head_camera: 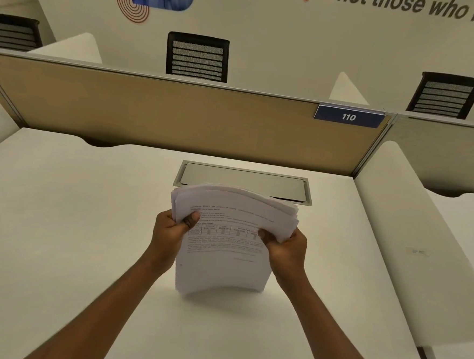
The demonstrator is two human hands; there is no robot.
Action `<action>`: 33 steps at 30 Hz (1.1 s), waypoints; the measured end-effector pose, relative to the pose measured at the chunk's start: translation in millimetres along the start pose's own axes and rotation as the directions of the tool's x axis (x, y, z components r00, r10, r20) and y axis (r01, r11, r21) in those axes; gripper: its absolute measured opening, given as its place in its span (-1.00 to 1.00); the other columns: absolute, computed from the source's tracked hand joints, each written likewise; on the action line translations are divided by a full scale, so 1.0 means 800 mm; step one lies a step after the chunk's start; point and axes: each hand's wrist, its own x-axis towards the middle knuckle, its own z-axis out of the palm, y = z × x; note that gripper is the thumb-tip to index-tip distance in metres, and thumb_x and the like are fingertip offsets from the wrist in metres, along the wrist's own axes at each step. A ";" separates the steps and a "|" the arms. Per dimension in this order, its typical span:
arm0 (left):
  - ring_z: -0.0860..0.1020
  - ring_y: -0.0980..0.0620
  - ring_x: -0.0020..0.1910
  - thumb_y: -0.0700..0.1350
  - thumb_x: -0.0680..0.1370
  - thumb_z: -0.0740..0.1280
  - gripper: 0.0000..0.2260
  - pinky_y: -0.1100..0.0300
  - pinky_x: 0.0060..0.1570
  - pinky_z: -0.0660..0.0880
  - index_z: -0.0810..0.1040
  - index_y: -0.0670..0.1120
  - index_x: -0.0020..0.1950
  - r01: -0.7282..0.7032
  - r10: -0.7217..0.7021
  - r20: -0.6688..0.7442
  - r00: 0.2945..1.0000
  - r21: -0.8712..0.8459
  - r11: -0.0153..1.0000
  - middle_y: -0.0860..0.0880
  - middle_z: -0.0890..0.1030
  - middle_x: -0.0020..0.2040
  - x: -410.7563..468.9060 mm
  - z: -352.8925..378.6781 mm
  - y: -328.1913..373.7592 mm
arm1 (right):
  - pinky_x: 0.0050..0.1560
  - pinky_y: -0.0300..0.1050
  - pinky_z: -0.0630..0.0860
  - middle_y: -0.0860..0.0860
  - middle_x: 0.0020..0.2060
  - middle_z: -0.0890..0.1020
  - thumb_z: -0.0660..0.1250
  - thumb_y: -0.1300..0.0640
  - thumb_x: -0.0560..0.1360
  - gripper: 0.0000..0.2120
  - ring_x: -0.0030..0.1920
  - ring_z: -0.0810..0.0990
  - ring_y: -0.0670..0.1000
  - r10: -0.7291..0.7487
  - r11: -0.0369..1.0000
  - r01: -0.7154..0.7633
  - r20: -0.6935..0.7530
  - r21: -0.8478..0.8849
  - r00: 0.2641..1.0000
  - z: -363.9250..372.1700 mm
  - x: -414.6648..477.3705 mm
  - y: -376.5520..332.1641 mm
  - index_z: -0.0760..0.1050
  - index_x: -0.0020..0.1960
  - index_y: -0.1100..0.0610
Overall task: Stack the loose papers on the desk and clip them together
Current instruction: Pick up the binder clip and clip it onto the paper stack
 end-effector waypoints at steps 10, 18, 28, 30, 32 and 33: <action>0.64 -0.01 -0.09 -0.10 0.32 0.46 -0.75 0.18 -0.14 0.59 0.64 0.00 -0.01 0.072 -0.070 -0.040 0.997 0.061 0.996 0.05 0.72 -0.13 -0.008 -0.011 -0.041 | -0.07 -0.20 0.61 0.14 -0.02 0.65 0.49 0.35 0.34 -0.61 0.02 0.62 0.10 -0.014 0.999 0.015 0.034 -0.032 0.999 0.011 -0.018 0.036 0.53 0.13 0.19; 0.65 -0.09 -0.06 -0.09 0.33 0.47 -0.82 -0.07 0.02 0.59 0.68 0.07 -0.09 0.113 -0.108 -0.065 0.992 0.075 0.991 0.00 0.73 -0.10 0.001 -0.010 -0.040 | -0.22 -0.34 0.59 0.00 -0.19 0.63 0.44 0.40 0.40 -0.73 -0.14 0.61 -0.06 0.018 1.000 -0.018 -0.004 -0.007 1.000 0.019 -0.008 0.020 0.54 -0.08 0.05; 0.62 -0.10 -0.01 -0.07 0.34 0.45 -0.77 -0.01 0.01 0.58 0.61 0.05 -0.01 0.154 -0.150 -0.046 0.988 0.110 0.982 -0.04 0.68 -0.01 0.008 -0.011 -0.050 | -0.12 -0.22 0.55 0.05 -0.15 0.63 0.46 0.33 0.40 -0.76 -0.13 0.60 0.02 0.081 0.990 -0.080 0.003 -0.116 0.997 0.022 -0.002 0.038 0.53 -0.05 0.06; 0.62 -0.10 0.00 -0.12 0.42 0.48 -0.81 -0.02 0.02 0.57 0.60 0.07 -0.02 0.152 -0.148 -0.045 0.988 0.130 0.980 -0.03 0.68 -0.02 0.014 -0.011 -0.051 | -0.10 -0.17 0.56 0.01 -0.18 0.63 0.46 0.32 0.40 -0.76 -0.14 0.60 0.02 0.086 0.986 -0.085 0.004 -0.147 0.996 0.024 0.003 0.039 0.52 -0.07 0.04; 0.63 -0.09 0.00 -0.19 0.49 0.44 -0.83 -0.02 0.02 0.58 0.60 0.08 -0.02 0.149 -0.143 -0.046 0.989 0.152 0.977 -0.01 0.68 -0.02 0.019 -0.011 -0.053 | -0.08 -0.15 0.57 0.03 -0.16 0.64 0.46 0.33 0.40 -0.78 -0.12 0.61 0.05 0.105 0.981 -0.103 0.006 -0.162 0.994 0.027 0.008 0.039 0.54 -0.06 0.08; 0.63 -0.09 0.01 -0.20 0.51 0.42 -0.83 -0.02 0.01 0.59 0.60 0.08 -0.02 0.150 -0.144 -0.047 0.988 0.156 0.976 0.00 0.68 -0.02 0.020 -0.010 -0.053 | -0.09 -0.16 0.58 0.05 -0.14 0.64 0.45 0.33 0.40 -0.79 -0.10 0.62 0.06 0.109 0.980 -0.106 0.008 -0.167 0.994 0.027 0.010 0.040 0.55 -0.03 0.11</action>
